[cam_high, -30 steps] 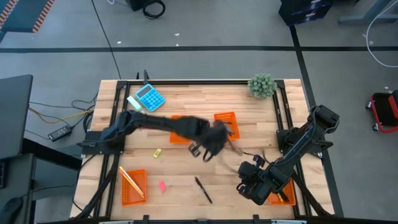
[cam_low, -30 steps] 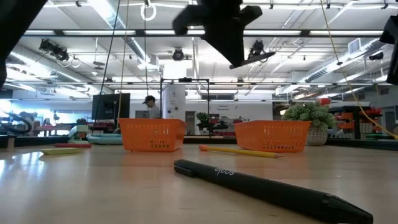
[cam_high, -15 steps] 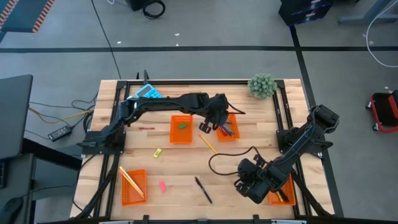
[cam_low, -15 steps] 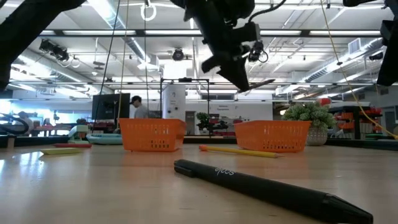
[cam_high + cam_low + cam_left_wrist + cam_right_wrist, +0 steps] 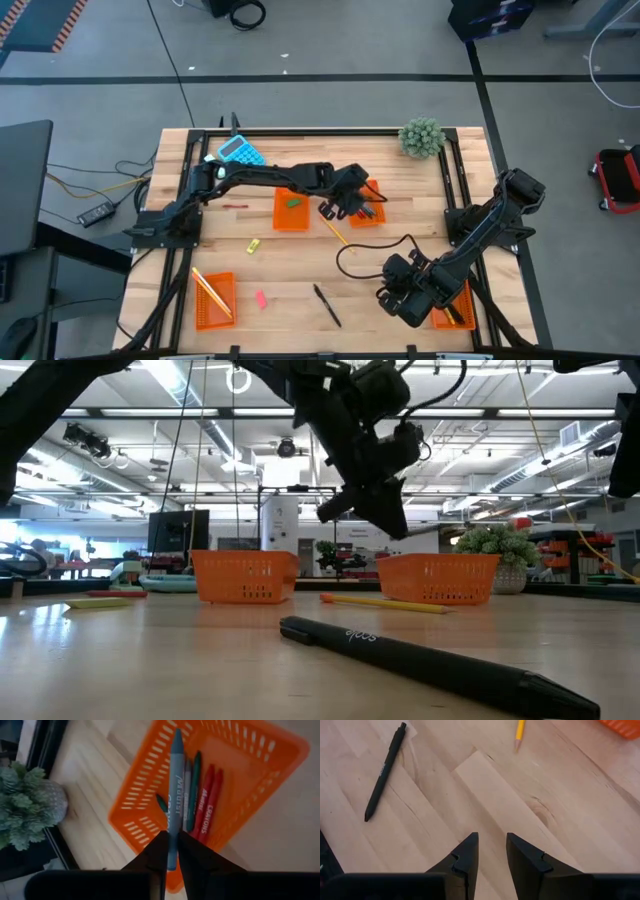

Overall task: Sort crayons/erasers/pens/pencils in bins
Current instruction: Put the gray crayon into the top right orange bin, then put the red crayon into the top right orange bin

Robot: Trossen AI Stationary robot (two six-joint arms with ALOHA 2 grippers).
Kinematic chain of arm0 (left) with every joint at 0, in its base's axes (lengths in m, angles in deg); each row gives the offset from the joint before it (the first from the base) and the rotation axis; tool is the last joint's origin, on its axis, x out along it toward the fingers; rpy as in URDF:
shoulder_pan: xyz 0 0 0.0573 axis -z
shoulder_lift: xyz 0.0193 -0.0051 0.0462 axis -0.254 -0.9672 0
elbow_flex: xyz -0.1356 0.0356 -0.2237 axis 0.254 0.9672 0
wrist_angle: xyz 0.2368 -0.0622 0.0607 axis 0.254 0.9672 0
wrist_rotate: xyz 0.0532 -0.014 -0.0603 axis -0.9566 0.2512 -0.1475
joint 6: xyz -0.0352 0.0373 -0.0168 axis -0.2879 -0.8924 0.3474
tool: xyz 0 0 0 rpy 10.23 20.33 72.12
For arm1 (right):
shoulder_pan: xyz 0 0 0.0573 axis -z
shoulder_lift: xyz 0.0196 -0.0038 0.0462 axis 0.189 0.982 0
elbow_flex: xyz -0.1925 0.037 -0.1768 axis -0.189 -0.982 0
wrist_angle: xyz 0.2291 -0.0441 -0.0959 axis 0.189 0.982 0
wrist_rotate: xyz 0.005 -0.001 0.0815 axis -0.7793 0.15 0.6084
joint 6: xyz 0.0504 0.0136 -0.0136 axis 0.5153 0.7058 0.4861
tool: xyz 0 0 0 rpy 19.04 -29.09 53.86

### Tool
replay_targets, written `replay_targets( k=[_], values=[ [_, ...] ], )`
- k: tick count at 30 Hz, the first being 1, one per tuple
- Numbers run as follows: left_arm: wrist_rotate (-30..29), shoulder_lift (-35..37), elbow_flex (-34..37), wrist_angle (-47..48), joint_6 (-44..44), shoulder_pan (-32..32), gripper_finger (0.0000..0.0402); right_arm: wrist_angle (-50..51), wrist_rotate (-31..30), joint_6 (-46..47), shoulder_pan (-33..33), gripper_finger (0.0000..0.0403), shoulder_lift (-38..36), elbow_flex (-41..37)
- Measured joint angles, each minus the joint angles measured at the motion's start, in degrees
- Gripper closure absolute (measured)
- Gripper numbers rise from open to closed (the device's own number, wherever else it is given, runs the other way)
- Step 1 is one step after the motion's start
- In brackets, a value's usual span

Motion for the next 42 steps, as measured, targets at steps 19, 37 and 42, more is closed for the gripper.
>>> replay_targets(
  k=[19, 37, 42],
  values=[
    [0.2, -3.1, 6.8, -11.4, -5.3, 0.9, 0.0350, 0.0, -1.0, -0.4, 0.2, 0.0296, 0.0, 0.0],
    [-1.2, -4.7, 2.4, -8.3, -5.6, 1.6, 0.0326, -0.6, -1.3, -1.3, 0.2, 0.0296, 0.0, 0.0],
    [-6.2, -4.7, 2.4, -8.2, -5.1, 2.2, 0.0291, -0.6, -1.8, -1.3, 0.2, 0.0296, 0.0, 0.0]
  ],
)
